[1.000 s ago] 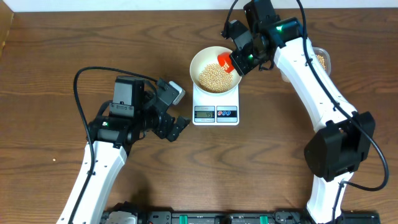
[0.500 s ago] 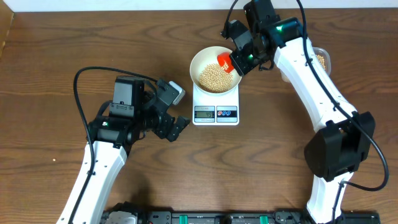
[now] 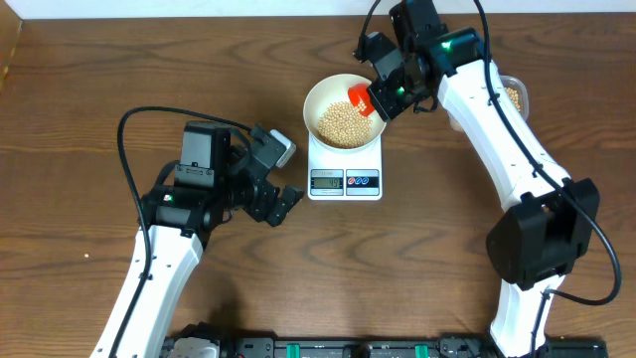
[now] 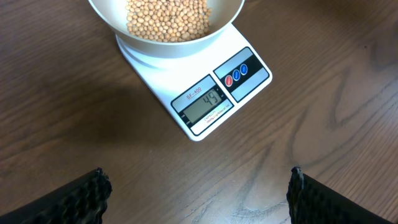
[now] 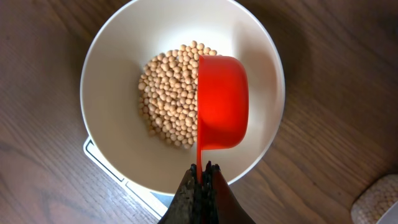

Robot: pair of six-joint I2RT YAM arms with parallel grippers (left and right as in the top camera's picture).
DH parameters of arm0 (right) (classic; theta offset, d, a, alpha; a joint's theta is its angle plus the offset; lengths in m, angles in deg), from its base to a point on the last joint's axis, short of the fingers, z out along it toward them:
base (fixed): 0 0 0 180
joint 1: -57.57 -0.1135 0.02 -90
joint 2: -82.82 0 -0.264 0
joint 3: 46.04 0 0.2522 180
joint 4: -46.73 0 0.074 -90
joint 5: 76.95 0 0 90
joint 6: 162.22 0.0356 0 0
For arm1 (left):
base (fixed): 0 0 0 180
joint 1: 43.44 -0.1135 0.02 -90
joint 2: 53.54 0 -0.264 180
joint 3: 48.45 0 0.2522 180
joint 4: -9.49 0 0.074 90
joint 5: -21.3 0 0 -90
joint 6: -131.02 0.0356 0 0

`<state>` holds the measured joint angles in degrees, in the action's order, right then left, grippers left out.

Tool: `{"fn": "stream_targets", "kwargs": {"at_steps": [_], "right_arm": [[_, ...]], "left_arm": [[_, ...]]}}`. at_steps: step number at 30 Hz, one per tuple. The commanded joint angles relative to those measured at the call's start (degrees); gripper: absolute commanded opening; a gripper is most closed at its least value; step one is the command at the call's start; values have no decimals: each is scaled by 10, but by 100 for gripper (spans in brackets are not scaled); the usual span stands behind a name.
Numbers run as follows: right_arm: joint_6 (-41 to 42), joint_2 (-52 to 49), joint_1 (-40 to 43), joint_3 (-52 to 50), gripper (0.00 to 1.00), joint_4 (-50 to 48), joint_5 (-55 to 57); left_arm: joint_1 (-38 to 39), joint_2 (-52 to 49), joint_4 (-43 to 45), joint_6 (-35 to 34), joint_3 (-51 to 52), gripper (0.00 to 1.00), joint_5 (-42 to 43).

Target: Scoop item into bowl and weigh 50g on scale

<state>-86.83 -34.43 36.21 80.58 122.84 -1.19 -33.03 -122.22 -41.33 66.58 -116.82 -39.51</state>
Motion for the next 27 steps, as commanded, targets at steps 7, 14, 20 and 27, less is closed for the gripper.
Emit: {"fn": "stream_targets", "kwargs": {"at_steps": [7,14,20,27], "right_arm": [[-16,19,-4,13,1,3,17],[-17,19,-8,13,1,3,24],[-17,19,-9,13,1,3,30],[-17,19,-9,13,1,3,32]], "left_arm": [[2,-2,-1,5,2,93,-3],[2,-2,-1,5,2,93,-3],[2,-2,-1,5,2,93,-3],[2,-2,-1,5,2,93,-3]]}}
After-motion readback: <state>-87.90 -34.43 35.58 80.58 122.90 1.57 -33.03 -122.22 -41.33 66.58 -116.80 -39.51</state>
